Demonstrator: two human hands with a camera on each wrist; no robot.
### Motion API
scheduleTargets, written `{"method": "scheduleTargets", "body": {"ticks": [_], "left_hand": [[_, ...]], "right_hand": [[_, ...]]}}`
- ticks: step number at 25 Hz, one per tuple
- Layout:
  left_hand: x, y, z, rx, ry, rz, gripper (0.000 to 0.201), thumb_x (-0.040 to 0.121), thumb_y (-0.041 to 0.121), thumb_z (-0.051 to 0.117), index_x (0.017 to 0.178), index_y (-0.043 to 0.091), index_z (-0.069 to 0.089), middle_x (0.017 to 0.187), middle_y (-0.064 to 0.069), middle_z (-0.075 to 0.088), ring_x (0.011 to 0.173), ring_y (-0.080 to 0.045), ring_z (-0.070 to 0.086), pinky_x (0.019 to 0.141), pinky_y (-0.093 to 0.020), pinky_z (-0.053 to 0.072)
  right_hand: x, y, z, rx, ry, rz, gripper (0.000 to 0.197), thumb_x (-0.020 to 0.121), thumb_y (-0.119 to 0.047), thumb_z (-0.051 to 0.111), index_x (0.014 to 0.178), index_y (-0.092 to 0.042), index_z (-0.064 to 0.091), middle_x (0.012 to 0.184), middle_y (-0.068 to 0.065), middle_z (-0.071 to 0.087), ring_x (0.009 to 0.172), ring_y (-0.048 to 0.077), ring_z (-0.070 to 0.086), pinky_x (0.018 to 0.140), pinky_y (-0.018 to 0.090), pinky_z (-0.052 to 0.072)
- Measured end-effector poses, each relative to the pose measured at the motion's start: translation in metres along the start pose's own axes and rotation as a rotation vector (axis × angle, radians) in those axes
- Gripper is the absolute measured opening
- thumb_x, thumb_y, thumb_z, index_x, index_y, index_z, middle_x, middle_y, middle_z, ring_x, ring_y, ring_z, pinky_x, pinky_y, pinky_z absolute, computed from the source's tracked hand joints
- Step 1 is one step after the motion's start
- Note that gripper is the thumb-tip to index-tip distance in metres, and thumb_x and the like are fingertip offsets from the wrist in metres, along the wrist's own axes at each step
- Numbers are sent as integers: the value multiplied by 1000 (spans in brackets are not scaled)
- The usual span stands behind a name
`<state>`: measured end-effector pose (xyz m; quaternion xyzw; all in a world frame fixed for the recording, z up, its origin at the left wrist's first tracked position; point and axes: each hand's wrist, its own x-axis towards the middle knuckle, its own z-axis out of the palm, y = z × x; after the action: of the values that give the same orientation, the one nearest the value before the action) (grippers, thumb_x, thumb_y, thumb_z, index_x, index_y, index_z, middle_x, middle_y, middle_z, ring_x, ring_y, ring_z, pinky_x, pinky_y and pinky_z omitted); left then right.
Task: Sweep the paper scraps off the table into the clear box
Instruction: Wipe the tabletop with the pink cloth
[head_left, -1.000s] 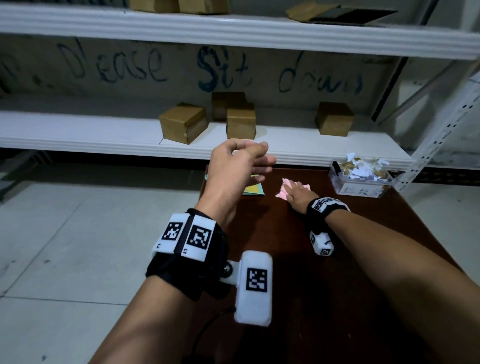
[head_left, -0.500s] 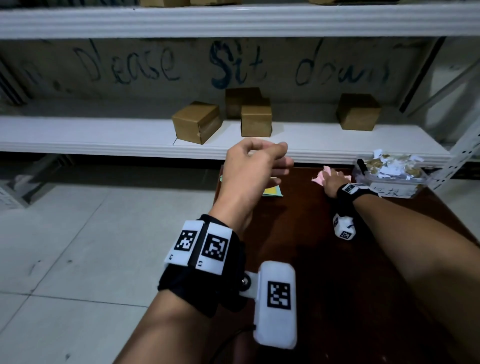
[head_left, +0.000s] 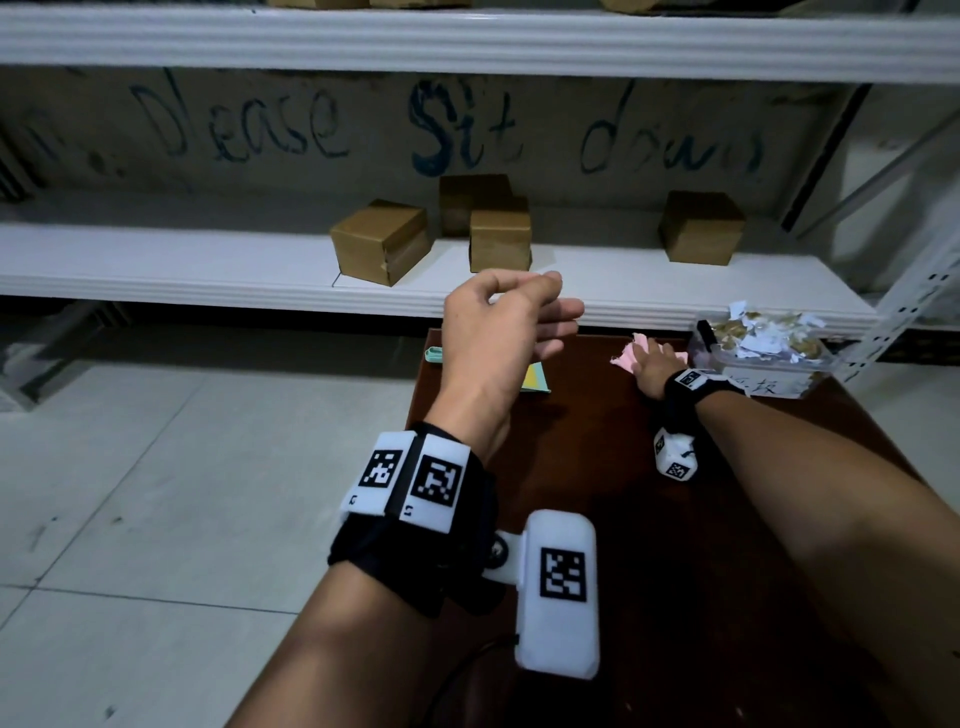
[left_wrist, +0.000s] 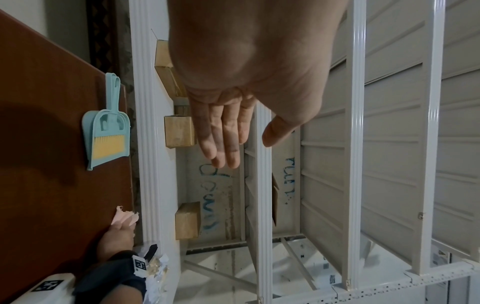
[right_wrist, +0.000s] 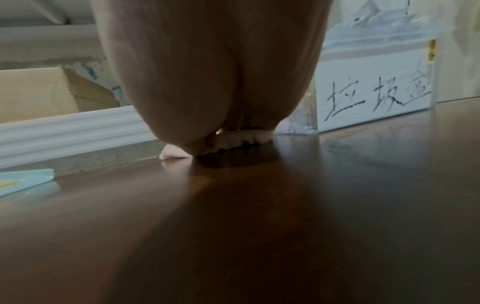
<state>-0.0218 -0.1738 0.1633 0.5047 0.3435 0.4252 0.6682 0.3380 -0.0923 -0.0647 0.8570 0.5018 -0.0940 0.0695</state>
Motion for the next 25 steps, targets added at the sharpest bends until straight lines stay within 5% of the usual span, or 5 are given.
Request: {"method": "scheduleTargets", "body": {"ticks": [6, 13, 21, 25], "left_hand": [[0, 2, -6, -7, 0, 6, 28, 94, 20, 64, 116, 3, 61, 90, -13, 78, 86, -26, 77, 75, -33, 59], [-1, 6, -7, -4, -11, -5, 29, 94, 22, 64, 116, 3, 60, 91, -12, 78, 86, -26, 77, 78, -35, 59], [-4, 9, 1, -7, -32, -25, 32, 93, 21, 65, 118, 2, 59, 91, -13, 78, 90, -30, 76, 85, -40, 58], [-13, 10, 9, 10, -76, -43, 35, 94, 21, 65, 121, 1, 57, 92, -13, 78, 89, -29, 76, 89, -45, 58]], "right_hand": [[-1, -1, -3, 24, -21, -4, 55, 111, -25, 27, 163, -15, 12, 170, 14, 8, 154, 39, 13, 120, 49, 21], [-4, 12, -8, 25, -84, -1, 57, 111, -34, 23, 165, -25, 7, 173, 7, -1, 158, 34, 6, 125, 49, 5], [-65, 4, -5, -46, 0, -136, 57, 110, -27, 26, 163, -16, 11, 170, 12, 8, 150, 34, 24, 120, 47, 28], [-126, 35, 5, -77, -19, -189, 58, 112, -38, 24, 165, -25, 5, 171, 9, 10, 153, 32, 26, 118, 46, 33]]}}
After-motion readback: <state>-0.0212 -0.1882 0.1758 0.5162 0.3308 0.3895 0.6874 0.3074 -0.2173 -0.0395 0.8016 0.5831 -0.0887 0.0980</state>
